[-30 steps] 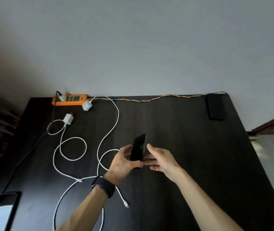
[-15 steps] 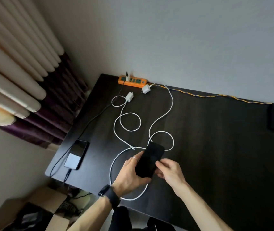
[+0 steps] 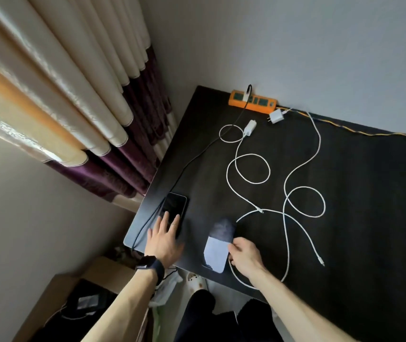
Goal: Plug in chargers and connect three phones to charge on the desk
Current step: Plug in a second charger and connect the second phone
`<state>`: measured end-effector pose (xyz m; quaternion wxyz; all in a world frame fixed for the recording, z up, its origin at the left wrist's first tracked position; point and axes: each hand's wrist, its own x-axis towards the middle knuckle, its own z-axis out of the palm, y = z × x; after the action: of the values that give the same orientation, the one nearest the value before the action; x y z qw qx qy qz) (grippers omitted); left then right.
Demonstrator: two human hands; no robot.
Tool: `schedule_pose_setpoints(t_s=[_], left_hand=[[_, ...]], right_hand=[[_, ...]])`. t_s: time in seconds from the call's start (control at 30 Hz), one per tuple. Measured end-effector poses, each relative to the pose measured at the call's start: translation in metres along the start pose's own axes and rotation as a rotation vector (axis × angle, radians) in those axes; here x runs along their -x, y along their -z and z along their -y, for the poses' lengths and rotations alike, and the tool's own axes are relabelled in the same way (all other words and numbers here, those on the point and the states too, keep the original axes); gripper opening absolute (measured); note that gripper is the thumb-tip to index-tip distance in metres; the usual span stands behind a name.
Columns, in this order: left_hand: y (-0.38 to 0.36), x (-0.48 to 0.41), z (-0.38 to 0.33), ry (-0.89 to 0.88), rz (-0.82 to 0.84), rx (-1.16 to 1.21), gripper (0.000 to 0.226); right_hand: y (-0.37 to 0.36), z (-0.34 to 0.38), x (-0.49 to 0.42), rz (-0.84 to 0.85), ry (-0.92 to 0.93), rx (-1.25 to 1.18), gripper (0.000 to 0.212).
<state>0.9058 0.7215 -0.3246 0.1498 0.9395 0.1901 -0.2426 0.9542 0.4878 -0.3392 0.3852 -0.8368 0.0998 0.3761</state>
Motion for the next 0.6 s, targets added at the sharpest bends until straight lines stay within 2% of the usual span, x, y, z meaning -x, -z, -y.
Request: schedule_pose_setpoints(t_s=[0.1, 0.27, 0.6], left_hand=[[0.002, -0.016, 0.008, -0.076, 0.068, -0.087, 0.08], [-0.003, -0.026, 0.024, -0.078, 0.21, -0.084, 0.081], [-0.005, -0.03, 0.023, -0.086, 0.262, -0.132, 0.089]], right_hand=[[-0.022, 0.02, -0.022, -0.041, -0.049, 0.01, 0.025], [-0.035, 0.054, -0.036, -0.095, -0.1, 0.074, 0.022], [-0.045, 0.063, -0.038, -0.19, -0.168, 0.153, 0.022]])
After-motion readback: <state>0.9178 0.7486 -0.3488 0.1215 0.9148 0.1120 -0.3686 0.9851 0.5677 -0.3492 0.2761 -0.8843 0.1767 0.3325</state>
